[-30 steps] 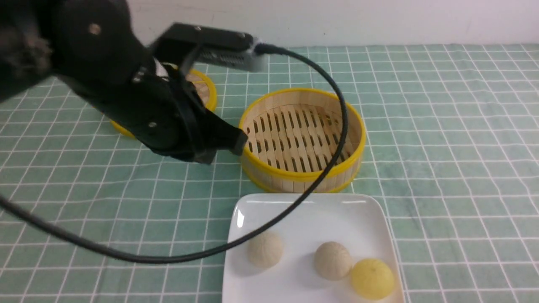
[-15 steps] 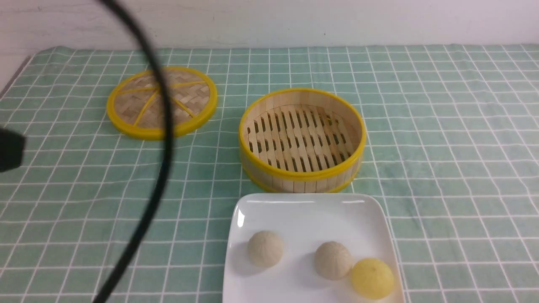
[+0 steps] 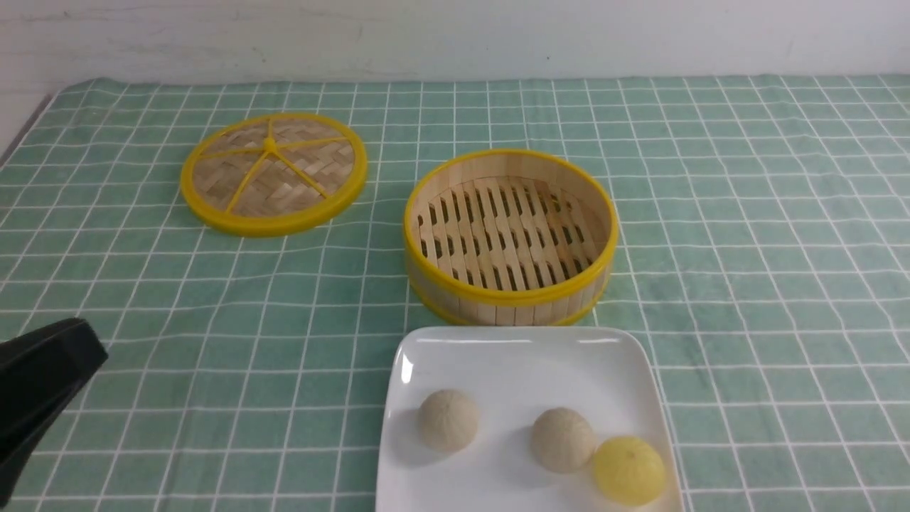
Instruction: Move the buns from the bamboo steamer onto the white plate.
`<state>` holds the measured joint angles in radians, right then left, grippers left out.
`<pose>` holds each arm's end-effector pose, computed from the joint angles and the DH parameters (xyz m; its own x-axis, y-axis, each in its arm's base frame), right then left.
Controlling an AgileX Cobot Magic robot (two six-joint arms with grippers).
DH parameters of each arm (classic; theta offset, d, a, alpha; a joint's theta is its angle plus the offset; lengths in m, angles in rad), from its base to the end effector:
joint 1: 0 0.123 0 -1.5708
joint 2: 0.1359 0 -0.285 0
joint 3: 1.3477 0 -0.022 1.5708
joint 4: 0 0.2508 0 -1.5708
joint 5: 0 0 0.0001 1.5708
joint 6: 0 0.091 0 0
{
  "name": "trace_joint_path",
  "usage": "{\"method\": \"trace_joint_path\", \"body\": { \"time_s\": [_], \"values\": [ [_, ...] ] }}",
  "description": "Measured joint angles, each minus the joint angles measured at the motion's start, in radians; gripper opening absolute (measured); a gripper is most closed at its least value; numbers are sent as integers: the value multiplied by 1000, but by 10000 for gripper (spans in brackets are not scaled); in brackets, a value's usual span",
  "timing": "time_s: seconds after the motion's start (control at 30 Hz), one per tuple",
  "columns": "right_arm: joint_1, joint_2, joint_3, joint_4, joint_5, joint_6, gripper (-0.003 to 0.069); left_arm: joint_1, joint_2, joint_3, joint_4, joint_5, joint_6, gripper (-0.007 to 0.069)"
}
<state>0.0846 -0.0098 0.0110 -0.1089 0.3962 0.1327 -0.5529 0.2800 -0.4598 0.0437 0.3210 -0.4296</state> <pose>0.0520 0.0006 0.1746 -0.3034 0.0065 -0.9528 -0.0349 0.9992 0.0179 0.0570 -0.0337 0.3205 -0.2366 -0.2987 -0.9246 0.4579 0.8050 -0.3772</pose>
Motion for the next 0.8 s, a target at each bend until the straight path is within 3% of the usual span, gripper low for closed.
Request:
{"method": "trace_joint_path", "body": {
  "time_s": [0.6, 0.77, 0.8],
  "values": [
    [0, 0, 0, 0, 0, 0, 83, 3, 0, 164, 66, -3, -3, 22],
    [0, 0, 0, 0, 0, 0, 90, 122, 0, 239, 102, -6, -3, 28],
    [0, 0, 0, 0, 0, 0, 92, 184, -3, 267, 116, -12, -3, 31]
  ]
}}
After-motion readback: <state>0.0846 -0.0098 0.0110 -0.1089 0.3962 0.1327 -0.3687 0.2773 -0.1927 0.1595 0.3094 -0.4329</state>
